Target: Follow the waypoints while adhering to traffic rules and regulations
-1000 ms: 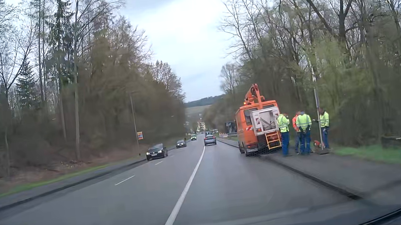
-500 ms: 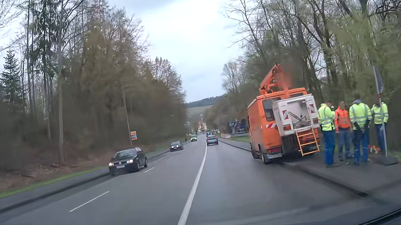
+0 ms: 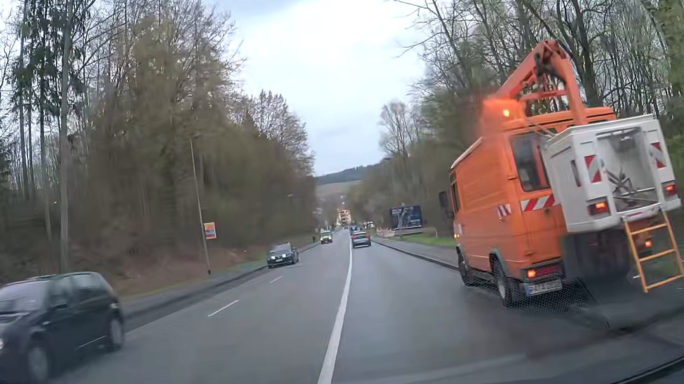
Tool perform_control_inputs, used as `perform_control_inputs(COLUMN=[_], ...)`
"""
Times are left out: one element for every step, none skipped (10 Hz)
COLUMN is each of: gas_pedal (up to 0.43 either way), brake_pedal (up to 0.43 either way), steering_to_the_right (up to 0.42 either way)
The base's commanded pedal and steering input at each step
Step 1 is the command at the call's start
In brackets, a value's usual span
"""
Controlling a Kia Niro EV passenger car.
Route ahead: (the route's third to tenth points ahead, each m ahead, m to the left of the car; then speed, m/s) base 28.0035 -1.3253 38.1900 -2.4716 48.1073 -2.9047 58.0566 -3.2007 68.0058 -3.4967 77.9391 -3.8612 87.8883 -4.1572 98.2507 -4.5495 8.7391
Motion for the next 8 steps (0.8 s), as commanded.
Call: perform_control_inputs(gas_pedal=[0.000,0.000,0.000,0.000,0.000,0.000,0.000,0.000], brake_pedal=[0.146,0.146,0.140,0.140,0.134,0.134,0.128,0.128], steering_to_the_right=[0.007,0.008,0.009,0.013,0.015,0.015,0.015,0.015])
